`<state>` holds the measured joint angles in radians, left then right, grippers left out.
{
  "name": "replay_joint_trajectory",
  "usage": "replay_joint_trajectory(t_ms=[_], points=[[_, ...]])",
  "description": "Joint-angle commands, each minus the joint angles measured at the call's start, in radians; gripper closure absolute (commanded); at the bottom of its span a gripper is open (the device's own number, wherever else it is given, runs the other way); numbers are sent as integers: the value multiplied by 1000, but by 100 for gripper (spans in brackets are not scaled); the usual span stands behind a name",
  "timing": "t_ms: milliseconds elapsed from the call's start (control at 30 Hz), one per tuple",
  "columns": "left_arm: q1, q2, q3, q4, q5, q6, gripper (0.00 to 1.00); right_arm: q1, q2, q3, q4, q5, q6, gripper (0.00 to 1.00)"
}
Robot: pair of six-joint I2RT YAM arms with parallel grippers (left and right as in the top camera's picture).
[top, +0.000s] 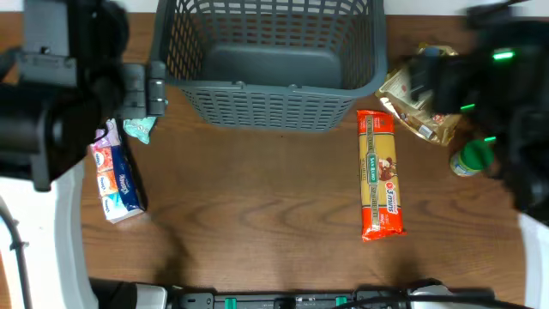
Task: Pack container
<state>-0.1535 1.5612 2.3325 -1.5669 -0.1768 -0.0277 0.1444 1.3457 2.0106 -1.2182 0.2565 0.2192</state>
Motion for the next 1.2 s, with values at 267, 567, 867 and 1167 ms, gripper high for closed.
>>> replay_joint_trajectory(t_ms=[267, 567, 867, 1167], points=[[20, -24, 9, -12, -72, -90, 1, -591, 268, 16, -2, -484, 233, 1], [20, -24, 9, -10, -80, -90, 1, -694, 602, 15, -99, -549, 236, 1], [105, -21, 9, 5, -67, -116, 2, -694, 818, 15, -102, -549, 175, 1], [295, 9, 8, 44, 16, -55, 1, -687, 869, 4, -16, -548, 136, 1]])
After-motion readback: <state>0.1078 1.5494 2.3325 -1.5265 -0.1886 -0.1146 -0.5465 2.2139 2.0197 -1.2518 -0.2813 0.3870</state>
